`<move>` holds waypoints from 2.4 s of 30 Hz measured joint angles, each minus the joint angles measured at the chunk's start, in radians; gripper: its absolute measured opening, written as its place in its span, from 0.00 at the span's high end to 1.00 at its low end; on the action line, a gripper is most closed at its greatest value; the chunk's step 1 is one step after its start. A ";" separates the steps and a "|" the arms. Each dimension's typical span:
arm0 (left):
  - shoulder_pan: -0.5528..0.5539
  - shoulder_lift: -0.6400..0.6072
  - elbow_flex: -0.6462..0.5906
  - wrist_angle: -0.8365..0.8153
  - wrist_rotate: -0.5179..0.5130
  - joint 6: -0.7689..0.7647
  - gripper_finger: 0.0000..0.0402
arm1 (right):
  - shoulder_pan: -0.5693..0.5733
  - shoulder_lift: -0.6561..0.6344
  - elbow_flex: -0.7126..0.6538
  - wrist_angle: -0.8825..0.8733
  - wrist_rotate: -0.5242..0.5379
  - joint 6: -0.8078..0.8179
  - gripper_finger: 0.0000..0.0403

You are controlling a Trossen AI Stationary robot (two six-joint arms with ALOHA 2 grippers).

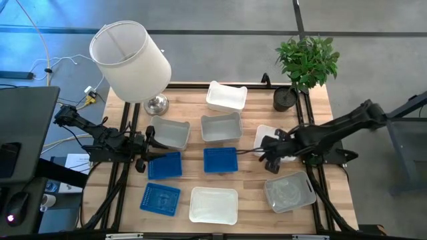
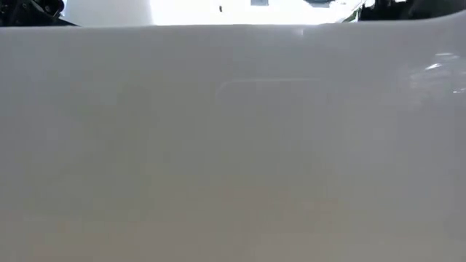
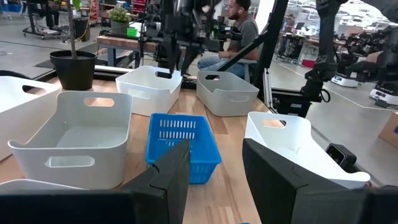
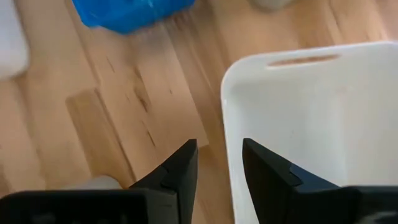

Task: Stack baskets by color
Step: Stack the middle white bin on the bottom white bin

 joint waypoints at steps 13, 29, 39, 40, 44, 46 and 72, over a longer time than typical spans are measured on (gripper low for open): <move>0.000 0.000 0.000 -0.003 0.000 0.000 0.66 | 0.000 0.159 0.000 0.001 -0.017 -0.002 0.71; 0.000 0.000 0.000 -0.003 0.000 0.000 0.66 | 0.000 0.331 0.000 0.001 -0.027 0.002 0.72; 0.000 0.000 0.000 -0.003 0.000 0.000 0.66 | 0.000 0.369 0.000 0.000 -0.076 0.002 0.96; 0.000 0.000 0.000 -0.003 0.000 0.000 0.66 | 0.000 0.369 0.000 0.001 -0.077 0.002 0.98; 0.000 0.000 0.000 -0.003 0.000 0.000 0.66 | 0.000 0.369 0.000 -0.005 -0.069 0.048 0.98; 0.000 0.000 0.000 -0.003 0.000 0.000 0.66 | 0.000 0.369 0.000 -0.009 -0.077 0.071 0.99; 0.000 0.000 0.000 -0.011 -0.076 0.000 0.66 | 0.129 0.369 0.565 -0.221 0.189 0.227 1.00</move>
